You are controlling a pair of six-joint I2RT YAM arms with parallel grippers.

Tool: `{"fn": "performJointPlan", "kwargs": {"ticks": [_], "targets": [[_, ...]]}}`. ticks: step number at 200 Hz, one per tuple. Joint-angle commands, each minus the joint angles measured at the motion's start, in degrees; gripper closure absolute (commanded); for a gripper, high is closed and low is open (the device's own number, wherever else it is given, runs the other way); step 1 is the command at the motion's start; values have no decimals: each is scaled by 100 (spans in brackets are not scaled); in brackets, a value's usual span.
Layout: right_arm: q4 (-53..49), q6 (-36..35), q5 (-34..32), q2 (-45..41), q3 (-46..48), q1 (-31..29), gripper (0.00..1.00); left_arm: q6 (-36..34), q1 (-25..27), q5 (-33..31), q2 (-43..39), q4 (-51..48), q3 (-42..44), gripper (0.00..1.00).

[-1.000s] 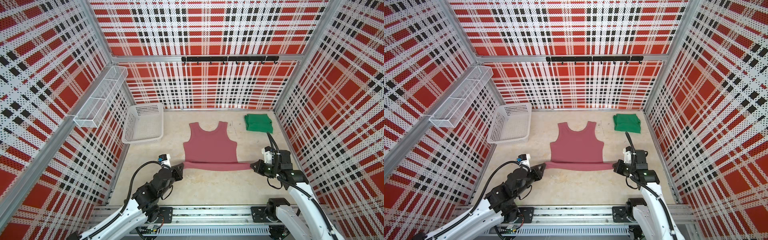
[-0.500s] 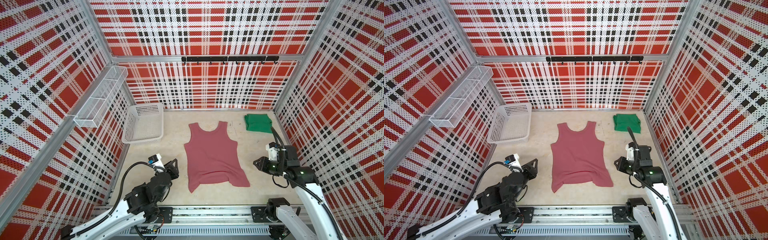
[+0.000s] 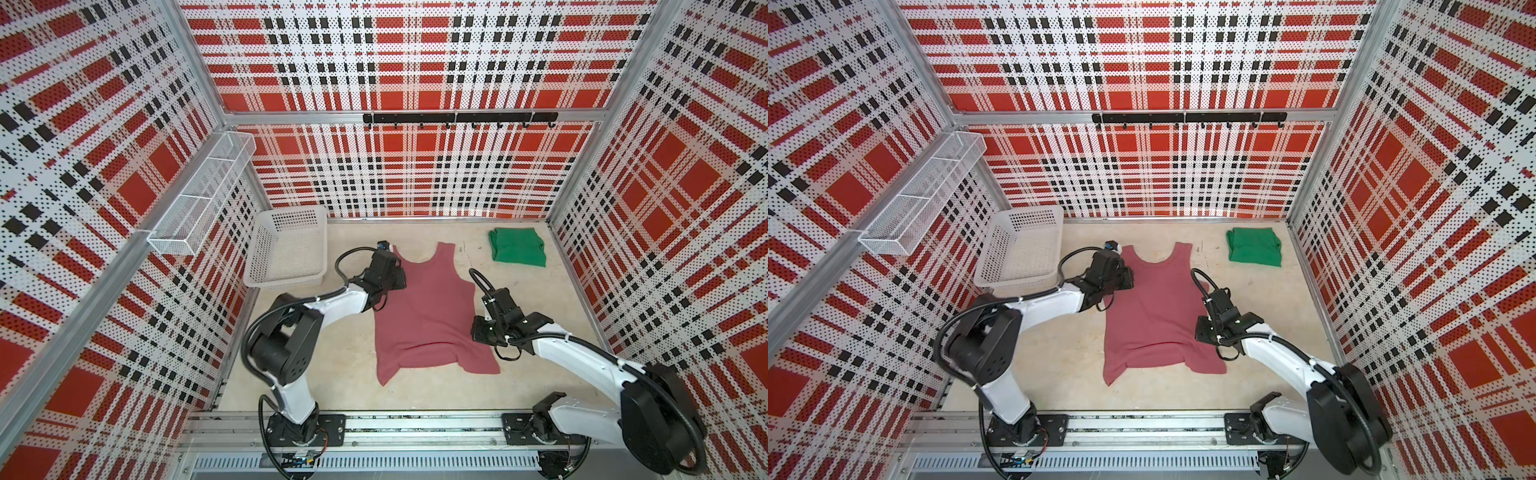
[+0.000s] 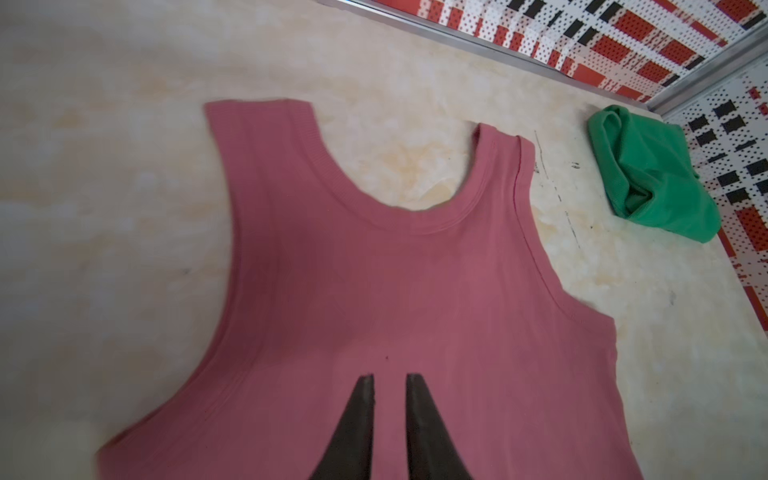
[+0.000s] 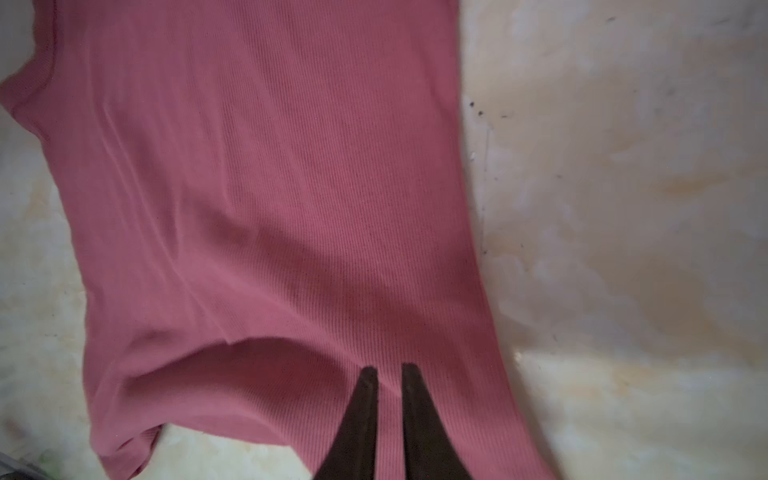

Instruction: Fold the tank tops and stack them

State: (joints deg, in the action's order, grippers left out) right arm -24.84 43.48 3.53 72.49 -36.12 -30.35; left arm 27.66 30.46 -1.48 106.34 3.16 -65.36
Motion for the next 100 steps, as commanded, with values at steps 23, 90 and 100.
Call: {"fn": "performJointPlan", "kwargs": {"ticks": [23, 90, 100], "targets": [[857, 101, -617, 538, 148, -148, 96, -70, -308, 788, 1126, 96, -625, 87], [953, -721, -838, 1910, -478, 695, 100, 719, -952, 764, 994, 991, 700, 100], [901, -960, -862, 2176, -770, 833, 100, 819, -963, 726, 804, 1136, 1033, 100]]}}
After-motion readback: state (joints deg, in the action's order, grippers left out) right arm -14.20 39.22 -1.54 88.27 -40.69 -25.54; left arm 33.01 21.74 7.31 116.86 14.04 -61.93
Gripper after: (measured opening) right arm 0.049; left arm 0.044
